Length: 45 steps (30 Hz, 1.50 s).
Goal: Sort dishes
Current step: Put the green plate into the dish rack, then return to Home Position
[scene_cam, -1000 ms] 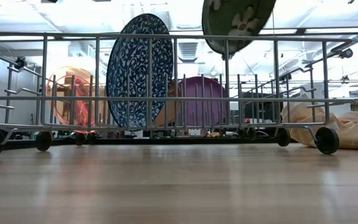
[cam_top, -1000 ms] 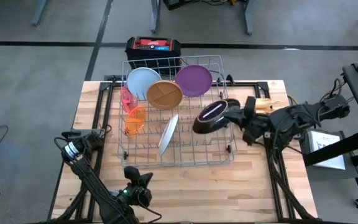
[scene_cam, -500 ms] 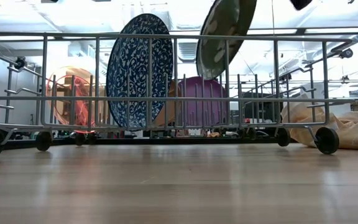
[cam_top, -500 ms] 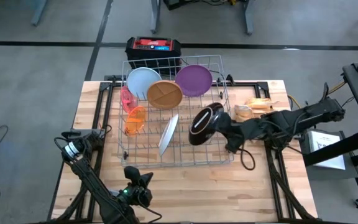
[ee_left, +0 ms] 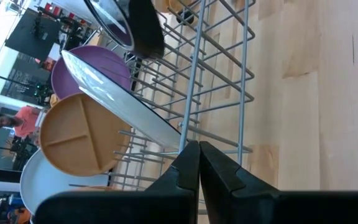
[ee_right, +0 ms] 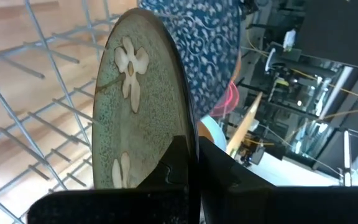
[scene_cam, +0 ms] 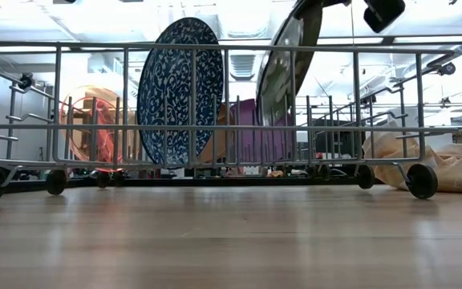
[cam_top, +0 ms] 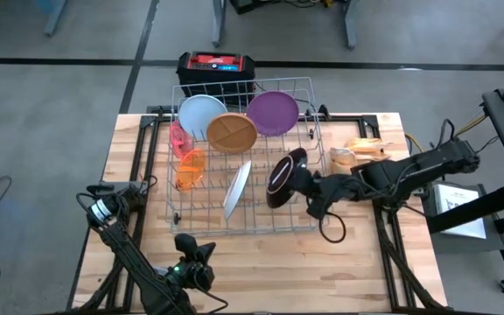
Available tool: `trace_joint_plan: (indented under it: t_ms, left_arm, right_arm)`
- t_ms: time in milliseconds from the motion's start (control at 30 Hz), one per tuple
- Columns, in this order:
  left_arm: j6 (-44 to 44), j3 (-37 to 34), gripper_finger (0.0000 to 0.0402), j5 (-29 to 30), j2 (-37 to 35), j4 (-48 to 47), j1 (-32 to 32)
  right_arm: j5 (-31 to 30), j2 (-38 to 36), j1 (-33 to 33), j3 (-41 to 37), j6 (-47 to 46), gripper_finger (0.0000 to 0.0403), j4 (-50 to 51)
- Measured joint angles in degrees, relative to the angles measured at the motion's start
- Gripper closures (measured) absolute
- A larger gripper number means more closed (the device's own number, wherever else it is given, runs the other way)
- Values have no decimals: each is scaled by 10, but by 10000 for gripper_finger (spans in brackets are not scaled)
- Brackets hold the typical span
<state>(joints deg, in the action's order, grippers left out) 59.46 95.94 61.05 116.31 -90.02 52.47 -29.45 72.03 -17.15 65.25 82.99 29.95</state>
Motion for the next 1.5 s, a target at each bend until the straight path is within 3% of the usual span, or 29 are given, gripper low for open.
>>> trace_joint_plan:
  t_ms: [733,1500]
  left_arm:
    - [0,0,401,0,0,0,-1]
    - [0,0,401,0,0,0,-1]
  right_arm:
    - [8,94,3,2,1,401,-9]
    - [9,93,3,0,-16,256,-37]
